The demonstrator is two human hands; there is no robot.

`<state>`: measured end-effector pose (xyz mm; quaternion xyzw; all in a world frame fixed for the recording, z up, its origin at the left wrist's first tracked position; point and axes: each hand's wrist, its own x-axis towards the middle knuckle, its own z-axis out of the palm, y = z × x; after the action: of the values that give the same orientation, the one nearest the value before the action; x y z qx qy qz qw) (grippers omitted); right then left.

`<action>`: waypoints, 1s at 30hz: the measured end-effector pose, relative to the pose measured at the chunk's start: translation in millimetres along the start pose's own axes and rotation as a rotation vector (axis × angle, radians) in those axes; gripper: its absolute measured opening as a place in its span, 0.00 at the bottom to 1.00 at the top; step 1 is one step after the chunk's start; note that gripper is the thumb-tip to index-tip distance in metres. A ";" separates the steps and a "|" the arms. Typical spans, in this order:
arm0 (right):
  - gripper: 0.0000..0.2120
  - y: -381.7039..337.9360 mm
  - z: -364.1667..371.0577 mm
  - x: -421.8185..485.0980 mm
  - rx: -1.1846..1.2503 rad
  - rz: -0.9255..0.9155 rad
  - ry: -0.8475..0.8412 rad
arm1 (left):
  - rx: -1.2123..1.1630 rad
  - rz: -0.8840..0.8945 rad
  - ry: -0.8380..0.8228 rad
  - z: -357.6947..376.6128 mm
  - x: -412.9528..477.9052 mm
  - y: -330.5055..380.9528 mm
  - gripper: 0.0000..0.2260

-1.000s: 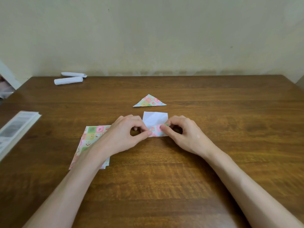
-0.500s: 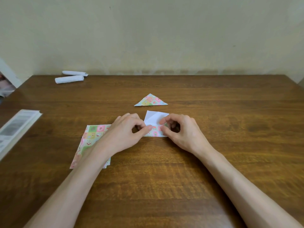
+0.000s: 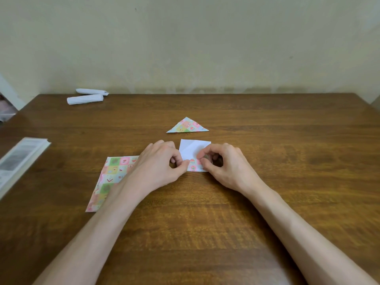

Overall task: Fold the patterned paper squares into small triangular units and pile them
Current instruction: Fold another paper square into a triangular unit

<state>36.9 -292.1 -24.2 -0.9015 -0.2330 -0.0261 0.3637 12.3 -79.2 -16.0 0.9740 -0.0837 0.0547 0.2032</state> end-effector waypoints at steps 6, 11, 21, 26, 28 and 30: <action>0.08 0.8 2.4 -0.7 -0.022 -0.021 -0.010 | 0.036 -0.037 -0.015 -2.6 0.3 4.4 0.13; 0.10 -0.6 2.4 -1.2 -0.037 -0.027 -0.010 | 0.062 -0.065 -0.022 -5.8 0.1 8.2 0.14; 0.10 -2.0 2.8 -1.4 -0.029 -0.012 -0.024 | 0.065 -0.106 -0.044 -10.2 1.4 9.2 0.15; 0.10 -3.0 5.7 -1.6 -0.036 -0.005 -0.011 | 0.025 -0.126 -0.036 -11.4 0.5 2.7 0.14; 0.10 -3.5 5.6 -2.2 -0.053 0.001 -0.006 | -0.049 -0.104 -0.059 -13.2 -0.6 -1.3 0.12; 0.09 -3.8 4.7 -2.9 -0.060 0.007 -0.014 | -0.081 -0.080 -0.093 -14.9 -0.7 -2.5 0.09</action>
<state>32.0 -287.8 -25.8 -0.9130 -0.2315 -0.0258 0.3350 11.0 -70.8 -3.5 0.9691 -0.0562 -0.0021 0.2403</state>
